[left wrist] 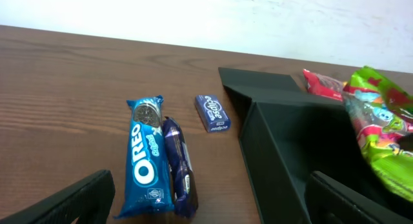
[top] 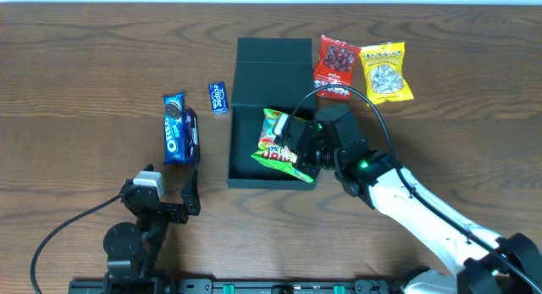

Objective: Pack container

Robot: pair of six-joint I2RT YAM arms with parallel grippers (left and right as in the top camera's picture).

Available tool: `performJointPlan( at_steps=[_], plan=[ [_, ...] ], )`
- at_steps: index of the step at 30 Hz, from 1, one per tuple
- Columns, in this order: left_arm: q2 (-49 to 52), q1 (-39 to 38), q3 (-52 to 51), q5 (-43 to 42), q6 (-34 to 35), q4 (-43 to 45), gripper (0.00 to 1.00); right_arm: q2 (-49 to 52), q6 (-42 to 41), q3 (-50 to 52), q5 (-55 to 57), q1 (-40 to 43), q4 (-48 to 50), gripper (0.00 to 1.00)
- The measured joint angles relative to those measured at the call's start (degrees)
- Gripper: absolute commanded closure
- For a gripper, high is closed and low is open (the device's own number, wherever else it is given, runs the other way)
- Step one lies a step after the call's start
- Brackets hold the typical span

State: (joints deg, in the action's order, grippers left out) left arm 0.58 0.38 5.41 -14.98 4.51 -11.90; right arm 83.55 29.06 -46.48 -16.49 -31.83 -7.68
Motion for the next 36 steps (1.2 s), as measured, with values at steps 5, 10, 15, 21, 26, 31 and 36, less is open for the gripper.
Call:
performJointPlan(
  at_steps=[5,10,15,21,26,31,36],
  plan=[
    [0.0,0.0,0.0,0.0,0.0,0.0,0.05,0.0,-1.7,-1.0,2.8,0.0,2.2,0.01],
    [0.0,0.0,0.0,0.0,0.0,0.0,0.05,-1.9,-5.5,-3.9,4.5,0.0,2.4,0.01],
    [0.0,0.0,0.0,0.0,0.0,0.0,0.05,-6.4,-10.0,-6.0,4.8,0.0,1.7,0.01],
    [0.0,0.0,0.0,0.0,0.0,0.0,0.05,-12.3,-15.8,-6.3,4.9,0.0,-6.9,0.01],
    [0.0,0.0,0.0,0.0,0.0,0.0,0.05,-13.8,-18.4,-6.4,1.8,0.0,-13.9,0.01],
    [0.0,0.0,0.0,0.0,0.0,0.1,0.05,-13.8,-22.7,-6.3,-3.7,0.0,-19.0,0.01],
    [0.0,0.0,0.0,0.0,3.3,0.1,0.05,-13.8,-29.1,-6.3,-8.2,0.0,-20.5,0.01]
  ],
)
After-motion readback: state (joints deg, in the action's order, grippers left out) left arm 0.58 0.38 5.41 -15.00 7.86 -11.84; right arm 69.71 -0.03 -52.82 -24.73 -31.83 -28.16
